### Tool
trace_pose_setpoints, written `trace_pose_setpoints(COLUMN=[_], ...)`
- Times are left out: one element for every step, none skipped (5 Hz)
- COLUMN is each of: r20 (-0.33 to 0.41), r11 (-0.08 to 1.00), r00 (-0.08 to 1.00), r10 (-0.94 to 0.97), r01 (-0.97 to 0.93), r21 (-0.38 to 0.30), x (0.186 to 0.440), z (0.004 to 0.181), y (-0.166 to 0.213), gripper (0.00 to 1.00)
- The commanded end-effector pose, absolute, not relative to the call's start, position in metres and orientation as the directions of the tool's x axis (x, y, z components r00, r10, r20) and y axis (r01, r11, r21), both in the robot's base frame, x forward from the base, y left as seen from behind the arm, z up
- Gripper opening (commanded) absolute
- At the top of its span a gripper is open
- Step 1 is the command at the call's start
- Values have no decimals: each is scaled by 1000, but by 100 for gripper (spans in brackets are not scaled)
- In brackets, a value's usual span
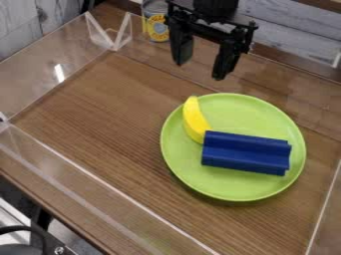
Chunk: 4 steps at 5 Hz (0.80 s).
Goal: Remove the banana from inside the green plate and put it on the table
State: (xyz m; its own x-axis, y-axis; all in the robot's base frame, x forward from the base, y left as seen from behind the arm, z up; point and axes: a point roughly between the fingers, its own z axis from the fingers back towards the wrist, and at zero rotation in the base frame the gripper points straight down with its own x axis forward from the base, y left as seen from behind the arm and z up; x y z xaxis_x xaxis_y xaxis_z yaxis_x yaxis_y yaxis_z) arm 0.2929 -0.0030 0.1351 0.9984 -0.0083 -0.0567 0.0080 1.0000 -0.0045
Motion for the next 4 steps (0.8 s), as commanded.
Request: trace_pose_setpoints(r20=[-35,3,32,54], r11=[1000,1000,1000,999], r00=[999,1000,999,999], r10=[3,13,4,2], r01=[-4,-13,-4,0], r21=[-17,-25,-29,-32], x=[287,280,275,274], z=[124,108,95,86], y=[-6,-10,-12,-13], gripper=[100,100,100,100])
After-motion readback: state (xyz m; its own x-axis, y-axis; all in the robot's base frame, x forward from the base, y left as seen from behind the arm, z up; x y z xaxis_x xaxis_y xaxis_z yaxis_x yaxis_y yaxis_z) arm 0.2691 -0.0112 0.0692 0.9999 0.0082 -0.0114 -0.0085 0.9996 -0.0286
